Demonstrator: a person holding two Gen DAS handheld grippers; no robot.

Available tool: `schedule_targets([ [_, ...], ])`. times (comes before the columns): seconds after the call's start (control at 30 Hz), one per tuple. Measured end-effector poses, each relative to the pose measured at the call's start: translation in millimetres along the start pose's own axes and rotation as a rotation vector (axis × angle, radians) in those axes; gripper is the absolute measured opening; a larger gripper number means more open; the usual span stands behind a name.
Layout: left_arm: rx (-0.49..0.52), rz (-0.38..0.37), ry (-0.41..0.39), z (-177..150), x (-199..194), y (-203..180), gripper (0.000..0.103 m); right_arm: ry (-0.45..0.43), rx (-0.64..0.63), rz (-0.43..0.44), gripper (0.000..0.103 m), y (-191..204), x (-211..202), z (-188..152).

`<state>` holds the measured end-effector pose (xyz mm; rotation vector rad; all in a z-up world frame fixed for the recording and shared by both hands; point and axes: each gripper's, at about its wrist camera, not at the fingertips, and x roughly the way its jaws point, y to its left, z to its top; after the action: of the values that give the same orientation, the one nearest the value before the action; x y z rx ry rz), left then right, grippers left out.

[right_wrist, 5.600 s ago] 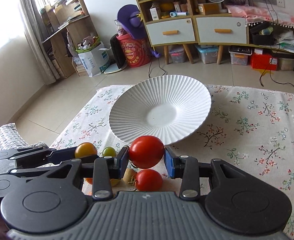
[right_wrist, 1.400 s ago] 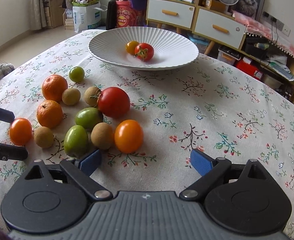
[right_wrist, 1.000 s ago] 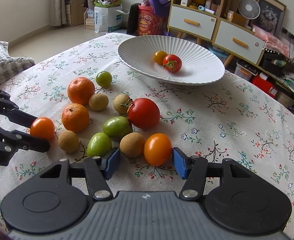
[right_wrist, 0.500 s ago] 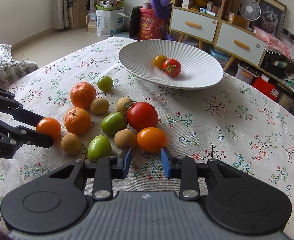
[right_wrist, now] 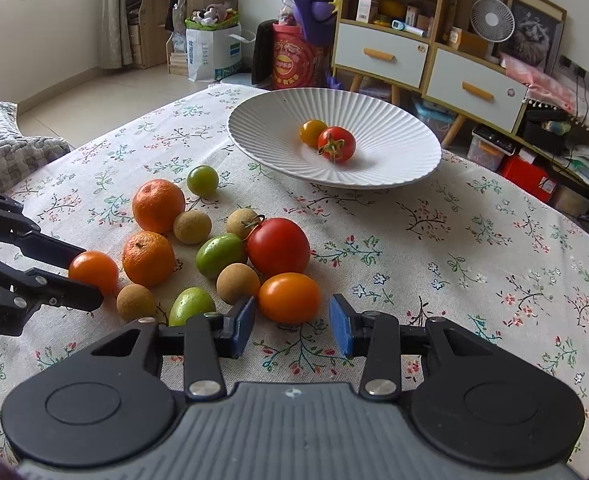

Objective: Organize fruits
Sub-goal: 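Grasp the orange tomato with the left gripper while the right gripper grasps another orange tomato, then carry both orange tomatoes into the white bowl and open both grippers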

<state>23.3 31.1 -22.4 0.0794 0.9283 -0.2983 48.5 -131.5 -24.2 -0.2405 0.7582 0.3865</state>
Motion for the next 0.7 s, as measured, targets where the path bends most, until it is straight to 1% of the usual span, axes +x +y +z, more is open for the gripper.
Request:
schedule_targets([
  [0.07,0.002,0.000,-0.004,0,-1,0,0.026,0.006,-0.009,0.002,0.030,1,1,0],
  [0.17,0.002,-0.003,-0.010,1,-2,0,0.025,0.006,-0.029,-0.008,0.030,4,1,0],
  [0.33,0.000,-0.013,-0.029,4,-7,1,0.020,-0.001,-0.001,-0.001,0.028,1,-5,2],
  [0.4,0.001,-0.017,-0.038,6,-9,1,0.016,-0.012,0.009,-0.001,0.024,-1,-9,4],
  [0.47,0.000,-0.022,-0.041,7,-10,2,0.015,-0.020,0.024,-0.001,0.019,-5,-11,6],
  [0.6,0.020,-0.017,-0.038,8,-7,0,0.017,-0.012,0.047,0.004,0.019,-9,-10,7],
  [0.7,0.030,-0.009,-0.035,5,-5,-2,0.022,-0.005,0.050,0.010,0.025,-8,-8,6],
])
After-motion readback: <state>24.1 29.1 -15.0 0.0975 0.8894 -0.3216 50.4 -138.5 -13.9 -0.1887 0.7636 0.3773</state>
